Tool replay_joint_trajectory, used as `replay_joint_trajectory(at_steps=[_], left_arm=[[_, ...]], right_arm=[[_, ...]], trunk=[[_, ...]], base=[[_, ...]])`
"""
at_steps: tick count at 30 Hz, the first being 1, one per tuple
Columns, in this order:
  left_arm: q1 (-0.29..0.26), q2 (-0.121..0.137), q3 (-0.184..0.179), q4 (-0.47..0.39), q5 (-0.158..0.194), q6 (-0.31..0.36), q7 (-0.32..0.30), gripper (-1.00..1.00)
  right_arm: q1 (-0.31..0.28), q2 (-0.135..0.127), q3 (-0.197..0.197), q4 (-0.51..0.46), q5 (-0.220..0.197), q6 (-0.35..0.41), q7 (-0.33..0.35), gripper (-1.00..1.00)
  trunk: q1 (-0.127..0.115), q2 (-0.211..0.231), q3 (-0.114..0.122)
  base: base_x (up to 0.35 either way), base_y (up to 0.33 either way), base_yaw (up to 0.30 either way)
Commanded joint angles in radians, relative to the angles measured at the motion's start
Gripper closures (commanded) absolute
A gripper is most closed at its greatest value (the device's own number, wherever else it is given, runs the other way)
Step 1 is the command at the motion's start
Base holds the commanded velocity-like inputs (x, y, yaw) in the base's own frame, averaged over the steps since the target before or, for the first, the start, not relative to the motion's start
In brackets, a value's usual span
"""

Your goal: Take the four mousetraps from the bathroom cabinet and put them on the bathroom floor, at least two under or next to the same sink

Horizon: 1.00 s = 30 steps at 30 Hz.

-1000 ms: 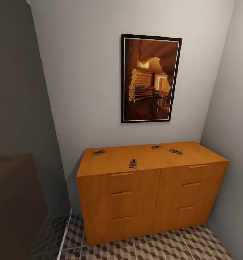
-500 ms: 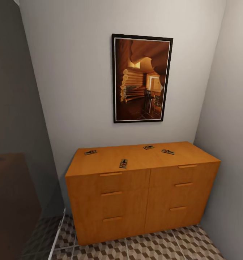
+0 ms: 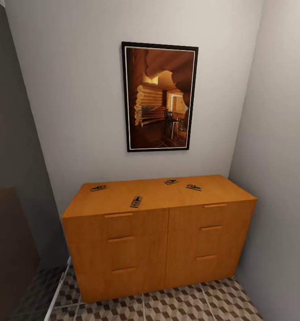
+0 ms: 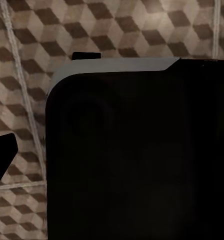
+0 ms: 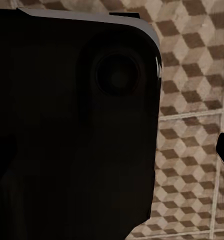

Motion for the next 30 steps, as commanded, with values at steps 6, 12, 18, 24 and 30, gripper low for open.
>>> replay_joint_trajectory(at_steps=[6, 12, 18, 24, 30], left_arm=[[0.000, 0.000, 0.001, 0.000, 0.003, -0.003, 0.000, -1.00], [0.000, 0.000, 0.000, 0.000, 0.003, -0.003, 0.000, -1.00], [0.000, 0.000, -0.001, 0.000, 0.003, -0.003, 0.000, -1.00], [0.000, 0.000, -0.001, 0.000, 0.003, -0.003, 0.000, -1.00], [0.000, 0.000, 0.000, 0.000, 0.003, -0.003, 0.000, -1.00]], right_arm=[[0.000, 0.000, 0.001, 0.000, 0.001, 0.000, 0.000, -1.00], [0.000, 0.000, 0.001, 0.000, 0.001, 0.000, 0.000, -1.00], [0.000, 0.000, 0.001, 0.000, 0.002, -0.001, 0.000, -1.00], [0.000, 0.000, 0.000, 0.000, 0.002, -0.002, 0.000, -1.00], [0.000, 0.000, 0.000, 0.000, 0.002, -0.002, 0.000, -1.00]], trunk=[[0.000, 0.000, -0.001], [0.000, 0.000, -0.001], [0.000, 0.000, -0.001], [0.000, 0.000, -0.001], [0.000, 0.000, -0.001]], base=[[0.000, -0.260, 0.000], [0.000, -0.206, 0.000], [0.000, -0.093, 0.014], [0.000, -0.028, 0.139], [0.000, -0.008, 0.230]])
